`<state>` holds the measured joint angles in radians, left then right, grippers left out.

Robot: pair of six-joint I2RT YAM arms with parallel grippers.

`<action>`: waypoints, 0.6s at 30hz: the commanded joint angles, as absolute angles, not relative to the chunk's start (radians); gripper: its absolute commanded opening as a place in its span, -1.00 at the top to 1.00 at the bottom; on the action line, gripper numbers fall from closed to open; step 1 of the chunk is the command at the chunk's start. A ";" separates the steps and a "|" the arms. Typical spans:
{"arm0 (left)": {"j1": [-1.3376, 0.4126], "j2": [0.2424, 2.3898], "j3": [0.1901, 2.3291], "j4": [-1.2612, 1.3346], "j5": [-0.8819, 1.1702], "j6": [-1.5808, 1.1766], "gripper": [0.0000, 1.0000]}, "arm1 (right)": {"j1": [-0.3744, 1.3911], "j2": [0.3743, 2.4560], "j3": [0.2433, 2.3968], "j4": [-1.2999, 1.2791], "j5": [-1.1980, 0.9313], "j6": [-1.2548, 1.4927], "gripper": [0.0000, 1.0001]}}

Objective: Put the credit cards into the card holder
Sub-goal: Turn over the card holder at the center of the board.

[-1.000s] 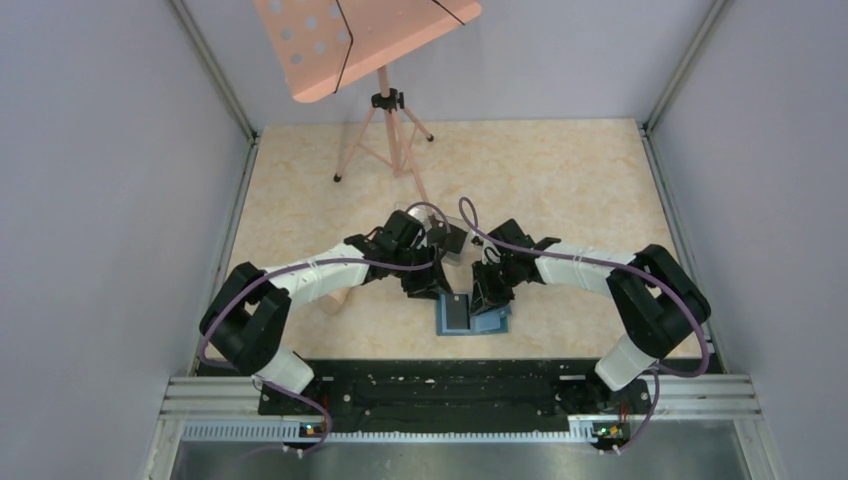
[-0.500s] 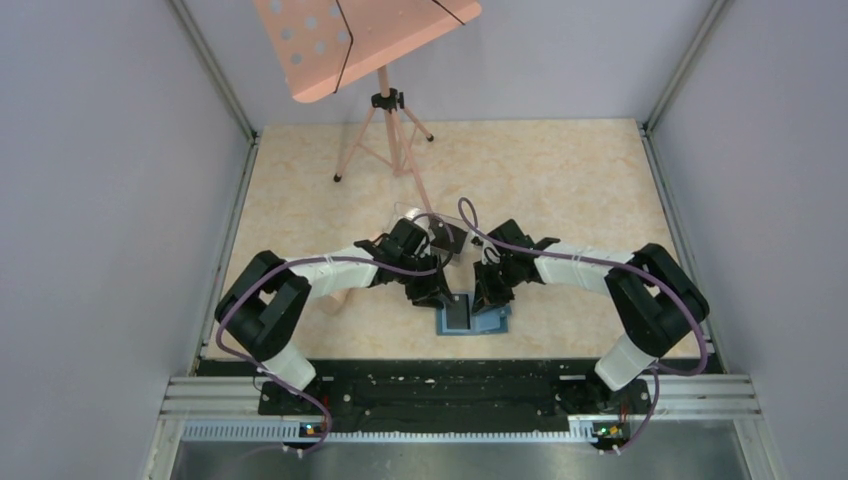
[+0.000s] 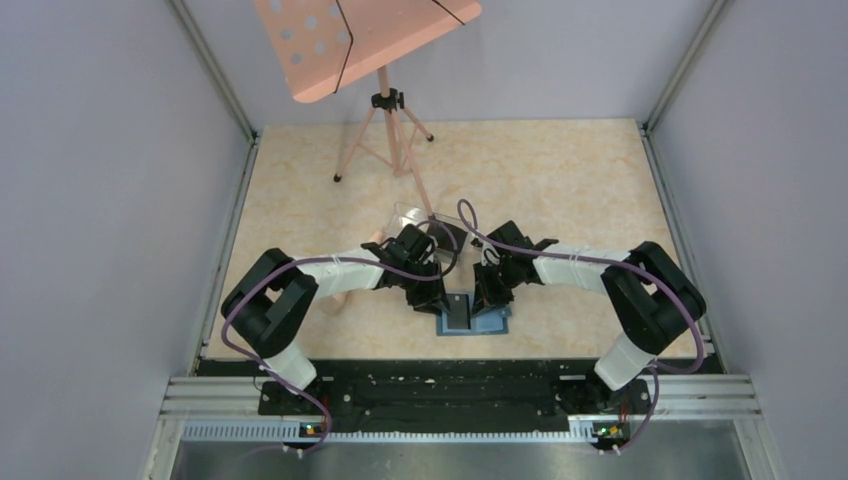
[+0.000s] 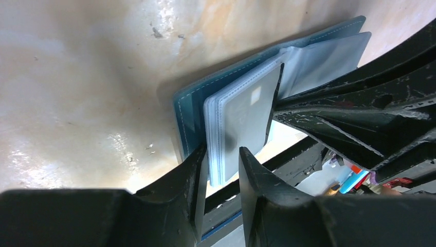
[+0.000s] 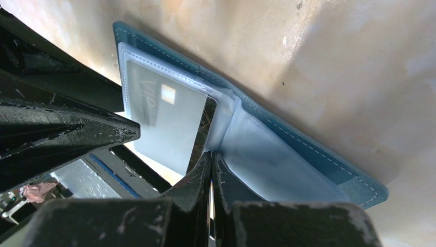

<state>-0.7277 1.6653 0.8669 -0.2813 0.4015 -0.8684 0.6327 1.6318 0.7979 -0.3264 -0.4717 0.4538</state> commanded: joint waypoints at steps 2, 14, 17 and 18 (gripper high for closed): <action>-0.743 1.648 0.930 -0.300 0.371 -0.847 0.31 | 0.638 1.651 0.780 -0.308 -0.460 0.438 1.00; -0.772 1.615 1.007 -0.417 0.279 -0.821 0.23 | 0.638 1.655 0.777 -0.306 -0.463 0.439 1.00; -0.773 1.626 1.001 -0.399 0.292 -0.828 0.31 | 0.638 1.655 0.775 -0.305 -0.465 0.439 1.00; -0.773 1.627 0.999 -0.393 0.298 -0.830 0.34 | 0.638 1.655 0.775 -0.305 -0.466 0.438 1.00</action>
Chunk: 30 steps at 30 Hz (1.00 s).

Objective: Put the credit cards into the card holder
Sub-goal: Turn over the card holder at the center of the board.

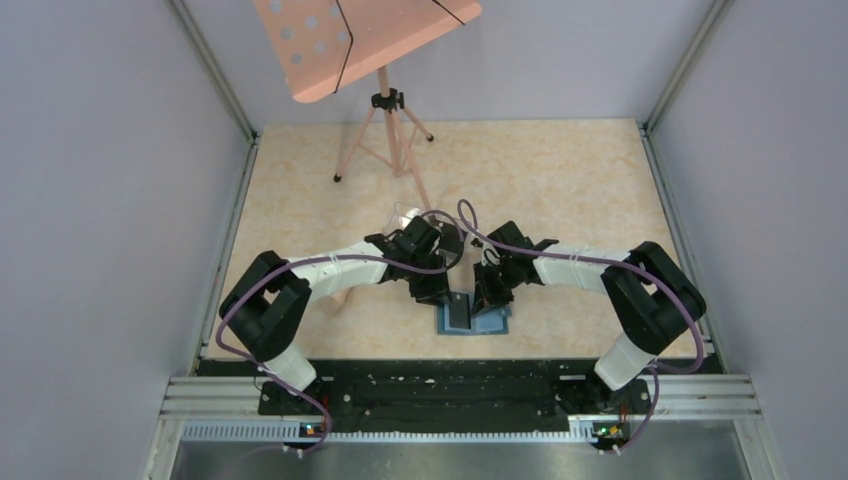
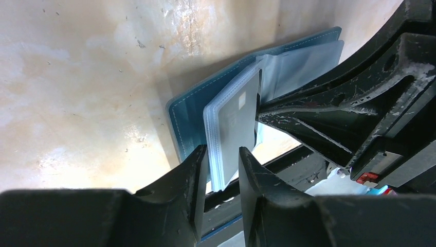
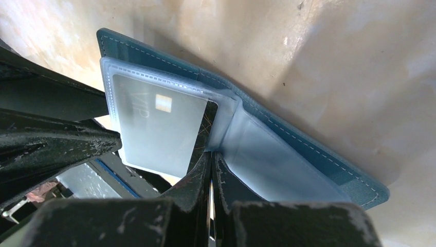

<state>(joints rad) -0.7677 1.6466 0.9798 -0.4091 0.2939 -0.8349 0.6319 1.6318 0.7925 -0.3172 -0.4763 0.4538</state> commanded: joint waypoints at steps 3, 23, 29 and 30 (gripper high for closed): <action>-0.776 1.634 0.994 -0.383 0.305 -0.834 0.35 | 0.639 1.654 0.773 -0.305 -0.463 0.439 1.00; -0.798 1.597 1.015 -0.418 0.235 -0.837 0.39 | 0.638 1.660 0.769 -0.304 -0.467 0.440 1.00; -0.798 1.641 0.997 -0.375 0.261 -0.842 0.38 | 0.638 1.657 0.765 -0.304 -0.467 0.440 1.00; -0.798 1.649 0.997 -0.379 0.262 -0.842 0.38 | 0.638 1.658 0.765 -0.303 -0.468 0.440 1.00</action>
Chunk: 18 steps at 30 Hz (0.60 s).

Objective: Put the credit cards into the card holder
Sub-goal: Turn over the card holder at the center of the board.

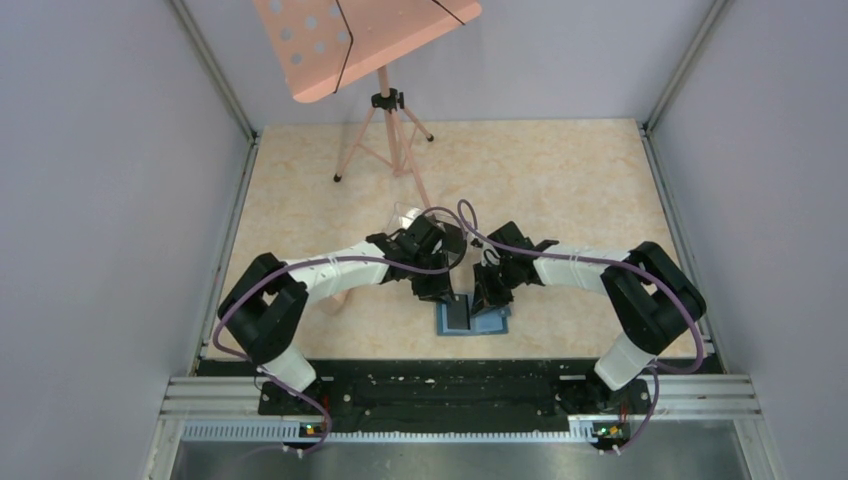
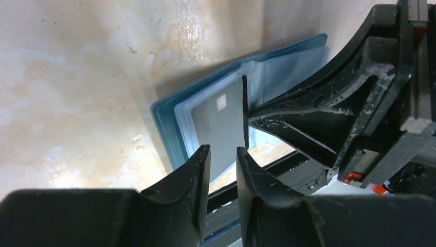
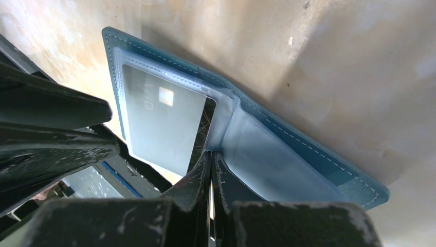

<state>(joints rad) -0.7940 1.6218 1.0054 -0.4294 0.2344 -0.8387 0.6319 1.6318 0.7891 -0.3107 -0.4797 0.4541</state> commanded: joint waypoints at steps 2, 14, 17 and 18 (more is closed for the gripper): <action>-0.799 1.660 0.994 -0.394 0.248 -0.838 0.38 | 0.638 1.658 0.764 -0.304 -0.468 0.439 1.00; -0.798 1.683 0.992 -0.428 0.212 -0.833 0.28 | 0.639 1.661 0.764 -0.301 -0.469 0.440 1.00; -0.803 1.707 1.001 -0.411 0.227 -0.832 0.29 | 0.639 1.666 0.764 -0.299 -0.472 0.440 1.00; -0.804 1.714 1.004 -0.409 0.231 -0.832 0.29 | 0.638 1.667 0.764 -0.299 -0.474 0.439 1.00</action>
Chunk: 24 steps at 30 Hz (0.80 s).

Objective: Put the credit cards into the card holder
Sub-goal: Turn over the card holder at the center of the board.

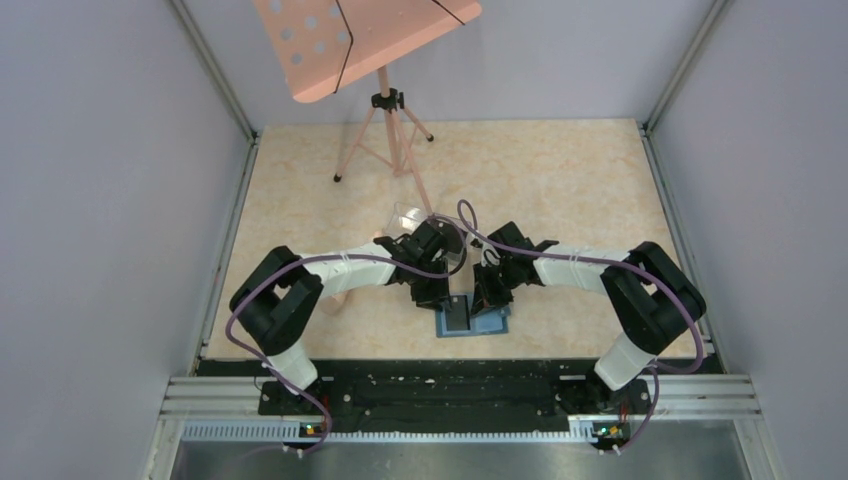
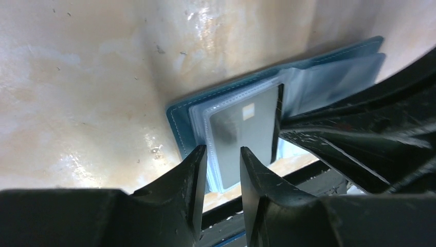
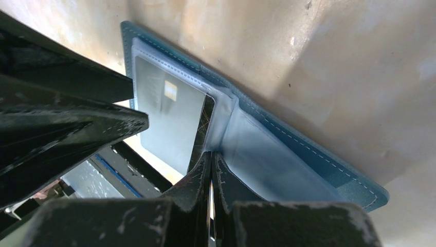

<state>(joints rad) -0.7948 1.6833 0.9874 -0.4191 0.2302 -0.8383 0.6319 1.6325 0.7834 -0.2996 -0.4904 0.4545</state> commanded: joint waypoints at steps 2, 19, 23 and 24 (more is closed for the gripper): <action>-0.805 1.725 1.010 -0.409 0.234 -0.833 0.29 | 0.640 1.666 0.763 -0.299 -0.474 0.438 1.00; -0.810 1.674 1.036 -0.371 0.289 -0.836 0.55 | 0.637 1.669 0.762 -0.301 -0.476 0.437 1.00; -0.815 1.671 1.062 -0.407 0.276 -0.823 0.55 | 0.639 1.670 0.765 -0.301 -0.477 0.436 1.00; -0.817 1.669 1.065 -0.409 0.276 -0.823 0.56 | 0.640 1.672 0.766 -0.301 -0.477 0.436 1.00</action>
<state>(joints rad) -0.7982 1.7145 1.0107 -0.4282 0.2523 -0.8341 0.6308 1.6356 0.7834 -0.2977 -0.4953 0.4545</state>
